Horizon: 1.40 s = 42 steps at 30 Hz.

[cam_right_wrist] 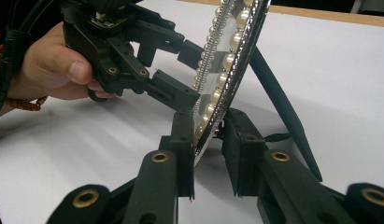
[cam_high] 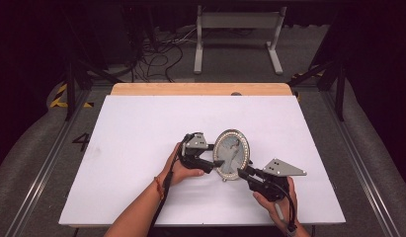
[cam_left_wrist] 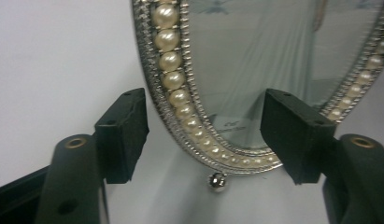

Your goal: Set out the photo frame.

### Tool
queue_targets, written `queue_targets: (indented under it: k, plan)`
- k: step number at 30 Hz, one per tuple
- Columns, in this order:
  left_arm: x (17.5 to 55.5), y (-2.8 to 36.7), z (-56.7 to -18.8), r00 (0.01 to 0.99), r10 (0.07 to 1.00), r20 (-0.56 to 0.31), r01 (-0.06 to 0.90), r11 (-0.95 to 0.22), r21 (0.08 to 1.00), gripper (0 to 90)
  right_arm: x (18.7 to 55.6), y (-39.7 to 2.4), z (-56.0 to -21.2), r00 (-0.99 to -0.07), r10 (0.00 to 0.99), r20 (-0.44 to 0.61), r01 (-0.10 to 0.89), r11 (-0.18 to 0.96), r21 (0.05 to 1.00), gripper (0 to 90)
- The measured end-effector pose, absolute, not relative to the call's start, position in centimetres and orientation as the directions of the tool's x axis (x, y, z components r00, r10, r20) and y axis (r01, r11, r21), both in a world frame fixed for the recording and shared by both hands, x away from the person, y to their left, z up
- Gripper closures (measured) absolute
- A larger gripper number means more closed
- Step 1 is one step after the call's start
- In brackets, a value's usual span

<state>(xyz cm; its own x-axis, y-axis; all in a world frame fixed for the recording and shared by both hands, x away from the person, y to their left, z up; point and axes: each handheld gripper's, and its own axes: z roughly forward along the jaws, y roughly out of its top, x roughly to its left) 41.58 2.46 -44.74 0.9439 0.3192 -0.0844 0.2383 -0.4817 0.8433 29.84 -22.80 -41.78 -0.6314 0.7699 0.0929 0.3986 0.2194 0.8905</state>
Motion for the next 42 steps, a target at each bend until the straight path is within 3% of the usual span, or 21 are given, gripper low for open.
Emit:
queue_targets:
  k: [6, 26, 30, 33, 38, 41, 42]
  plan:
    - [40.8, 2.8, -44.0, 0.938, 0.344, -0.029, 0.221, -0.535, 0.816, 42.2, 30.2, -23.1, -41.5, -0.635, 0.765, 0.108, 0.428, 0.231, 0.873, 75.0]
    - [38.3, 5.1, -43.5, 0.931, 0.366, 0.001, 0.227, -0.58, 0.782, 41.5, 31.8, -22.8, -41.9, -0.612, 0.779, 0.135, 0.433, 0.188, 0.881, 74.3]
    - [38.2, 5.4, -43.4, 0.917, 0.398, 0.0, 0.233, -0.537, 0.81, 38.9, 31.8, -22.6, -42.0, -0.619, 0.776, 0.121, 0.412, 0.19, 0.891, 74.3]
    - [38.8, 5.7, -42.3, 0.909, 0.414, -0.037, 0.236, -0.442, 0.865, 38.1, 31.4, -22.8, -42.0, -0.627, 0.77, 0.116, 0.39, 0.181, 0.903, 71.9]
    - [39.0, 5.1, -42.2, 0.908, 0.418, -0.021, 0.223, -0.441, 0.87, 38.0, 30.7, -23.0, -41.5, -0.621, 0.778, 0.093, 0.363, 0.181, 0.914, 73.9]
    - [39.2, 5.1, -42.3, 0.905, 0.425, -0.017, 0.222, -0.437, 0.872, 42.1, 30.7, -22.9, -41.5, -0.613, 0.785, 0.084, 0.366, 0.188, 0.912, 76.4]
    - [39.3, 5.2, -42.3, 0.902, 0.431, -0.02, 0.225, -0.43, 0.874, 47.2, 30.7, -22.9, -41.5, -0.612, 0.787, 0.081, 0.366, 0.191, 0.911, 77.6]
